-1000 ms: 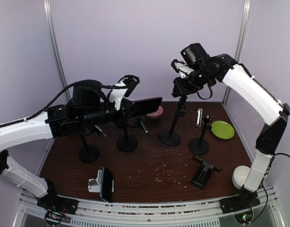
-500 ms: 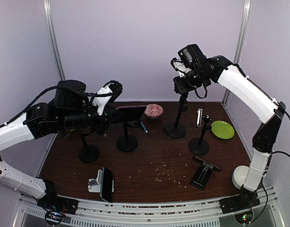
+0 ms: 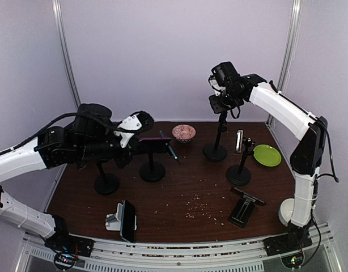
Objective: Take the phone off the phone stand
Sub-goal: Place the phone stand at the center of the board.
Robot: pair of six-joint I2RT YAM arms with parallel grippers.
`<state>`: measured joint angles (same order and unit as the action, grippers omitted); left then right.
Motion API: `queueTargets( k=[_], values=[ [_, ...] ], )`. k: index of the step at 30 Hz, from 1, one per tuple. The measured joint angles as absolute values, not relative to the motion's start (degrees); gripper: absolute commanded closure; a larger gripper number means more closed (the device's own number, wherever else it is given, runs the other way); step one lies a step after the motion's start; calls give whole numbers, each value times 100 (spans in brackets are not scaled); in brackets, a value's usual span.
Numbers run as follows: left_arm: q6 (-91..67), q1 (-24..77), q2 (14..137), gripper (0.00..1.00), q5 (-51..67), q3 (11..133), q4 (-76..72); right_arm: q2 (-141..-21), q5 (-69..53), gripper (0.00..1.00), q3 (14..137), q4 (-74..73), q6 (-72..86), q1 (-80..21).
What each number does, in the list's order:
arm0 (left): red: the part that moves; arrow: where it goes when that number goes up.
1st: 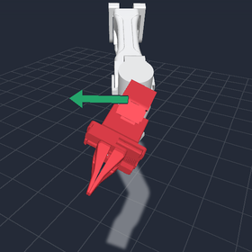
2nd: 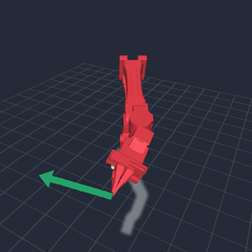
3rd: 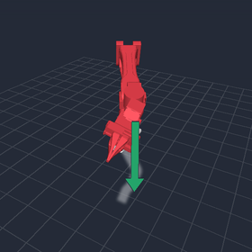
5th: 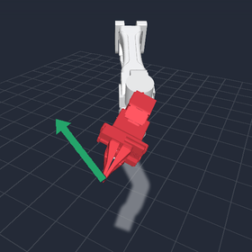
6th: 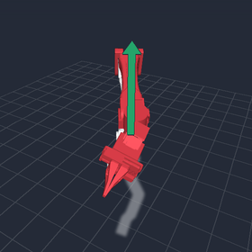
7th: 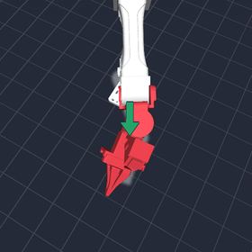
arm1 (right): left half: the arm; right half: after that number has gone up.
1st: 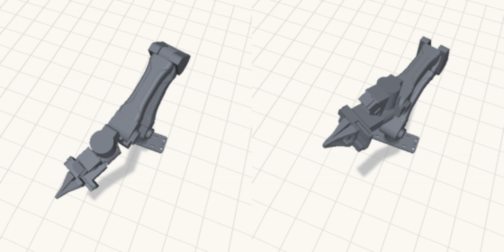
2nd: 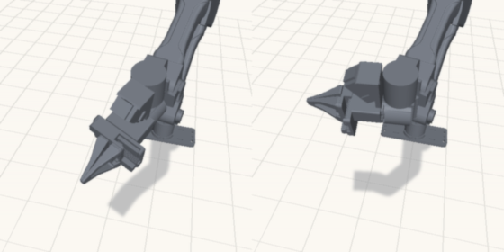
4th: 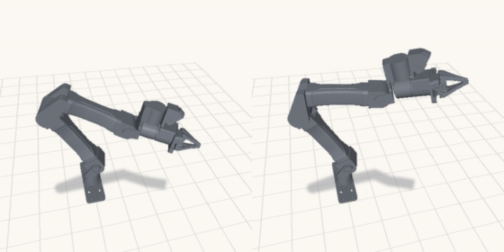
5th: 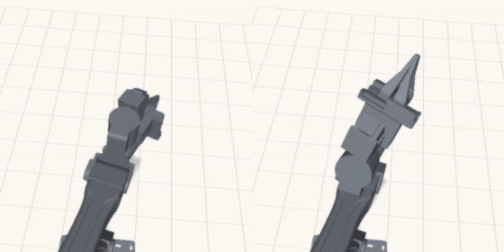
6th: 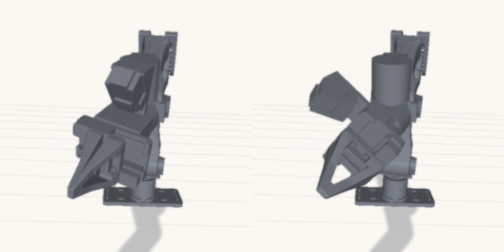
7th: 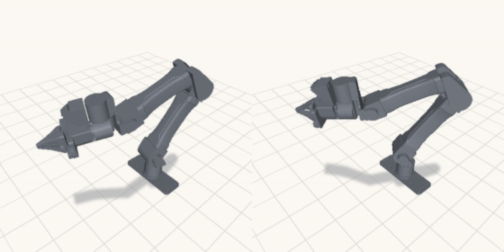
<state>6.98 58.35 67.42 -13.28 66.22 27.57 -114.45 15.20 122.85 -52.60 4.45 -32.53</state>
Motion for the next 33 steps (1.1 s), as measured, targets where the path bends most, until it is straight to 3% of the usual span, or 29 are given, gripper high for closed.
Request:
queueTargets(
  k=[21, 33],
  values=[
    [856, 5835, 6718, 100, -1411, 6591, 2801, -12398, 2261, 100, 12547, -4508, 425, -3068],
    [869, 5835, 6761, 100, -1404, 6591, 2801, -12398, 2123, 73, 12578, -4558, 454, -3015]
  ],
)
